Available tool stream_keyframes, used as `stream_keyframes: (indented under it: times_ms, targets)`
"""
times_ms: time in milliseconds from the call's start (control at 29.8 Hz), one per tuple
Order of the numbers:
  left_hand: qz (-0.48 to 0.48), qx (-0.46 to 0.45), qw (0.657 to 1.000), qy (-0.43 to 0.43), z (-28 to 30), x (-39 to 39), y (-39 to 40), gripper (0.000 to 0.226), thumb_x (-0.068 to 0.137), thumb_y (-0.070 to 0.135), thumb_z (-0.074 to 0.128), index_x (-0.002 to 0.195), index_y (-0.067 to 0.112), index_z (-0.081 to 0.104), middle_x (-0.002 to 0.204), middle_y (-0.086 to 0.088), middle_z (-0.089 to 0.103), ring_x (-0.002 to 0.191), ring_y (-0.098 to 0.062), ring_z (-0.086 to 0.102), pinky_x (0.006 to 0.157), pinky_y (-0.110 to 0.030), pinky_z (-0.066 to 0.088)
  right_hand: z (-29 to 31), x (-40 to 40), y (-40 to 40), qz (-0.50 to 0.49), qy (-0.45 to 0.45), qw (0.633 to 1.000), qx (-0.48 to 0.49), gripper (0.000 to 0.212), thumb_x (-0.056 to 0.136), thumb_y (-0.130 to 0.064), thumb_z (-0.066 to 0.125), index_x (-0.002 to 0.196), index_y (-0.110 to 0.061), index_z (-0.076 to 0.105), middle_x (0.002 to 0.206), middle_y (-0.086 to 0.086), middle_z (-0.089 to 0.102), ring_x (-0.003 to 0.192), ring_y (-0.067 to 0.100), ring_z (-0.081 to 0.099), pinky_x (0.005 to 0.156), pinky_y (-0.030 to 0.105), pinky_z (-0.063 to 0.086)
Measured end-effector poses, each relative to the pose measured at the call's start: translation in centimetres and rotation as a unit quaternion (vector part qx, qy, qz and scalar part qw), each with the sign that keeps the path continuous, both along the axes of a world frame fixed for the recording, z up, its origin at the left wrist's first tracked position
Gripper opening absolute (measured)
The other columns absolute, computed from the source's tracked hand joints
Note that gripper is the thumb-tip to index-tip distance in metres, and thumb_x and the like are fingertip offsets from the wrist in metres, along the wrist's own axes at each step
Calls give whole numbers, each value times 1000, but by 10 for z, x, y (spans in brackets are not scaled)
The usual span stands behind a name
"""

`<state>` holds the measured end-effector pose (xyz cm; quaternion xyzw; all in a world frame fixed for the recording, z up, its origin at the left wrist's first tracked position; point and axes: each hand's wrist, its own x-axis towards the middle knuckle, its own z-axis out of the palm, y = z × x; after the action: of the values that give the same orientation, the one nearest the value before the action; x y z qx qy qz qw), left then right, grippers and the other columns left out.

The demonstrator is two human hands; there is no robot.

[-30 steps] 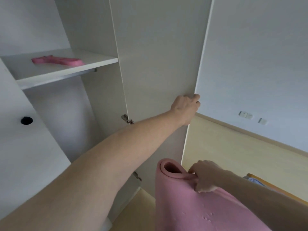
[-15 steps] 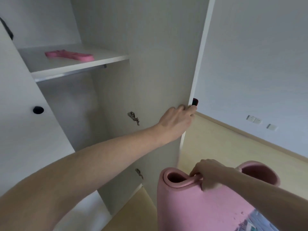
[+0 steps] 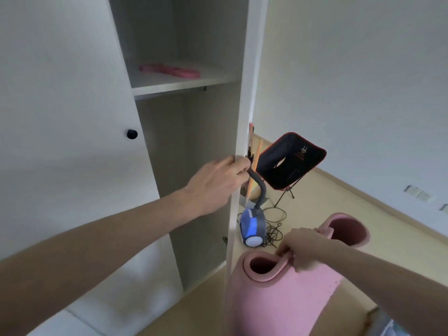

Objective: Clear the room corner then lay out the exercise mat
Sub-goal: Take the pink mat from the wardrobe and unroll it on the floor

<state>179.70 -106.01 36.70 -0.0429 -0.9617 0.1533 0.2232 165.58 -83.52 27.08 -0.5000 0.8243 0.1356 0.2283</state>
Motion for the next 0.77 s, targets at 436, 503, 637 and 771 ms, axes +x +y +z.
stream_keyframes:
  times_ms: [436,503,637,771]
  targets:
    - [248,44,964,-83,-12,91,-122,69,85,17,59,148,27,33,165,16,-2,88,-22,57,54,-35,50,2,36,-69,12,1,1000,-20,50,77,-7,54,108,-42,74,87,-14,70,84,10,61,68,23,49]
    - [265,43,958,-100,-16,95,-129,80,83,16,60,153,30,25,166,19,-18,81,-21,57,49,-31,42,4,35,-76,0,-3,1000,-13,45,77,-9,55,103,-41,74,85,-14,69,84,10,62,70,24,51]
    - [295,58,946,-122,-19,93,-136,86,77,12,59,154,33,26,162,19,-32,70,-23,57,48,-31,42,6,29,-78,-52,-9,999,-10,35,69,-12,56,86,-37,74,81,-12,72,83,9,65,77,31,59]
    - [328,72,932,-138,-16,92,-147,86,74,12,57,153,31,28,160,19,-36,63,-26,59,46,-30,37,8,23,-75,-75,-7,997,-15,42,59,-16,52,89,-35,74,79,-10,73,80,11,66,70,31,57]
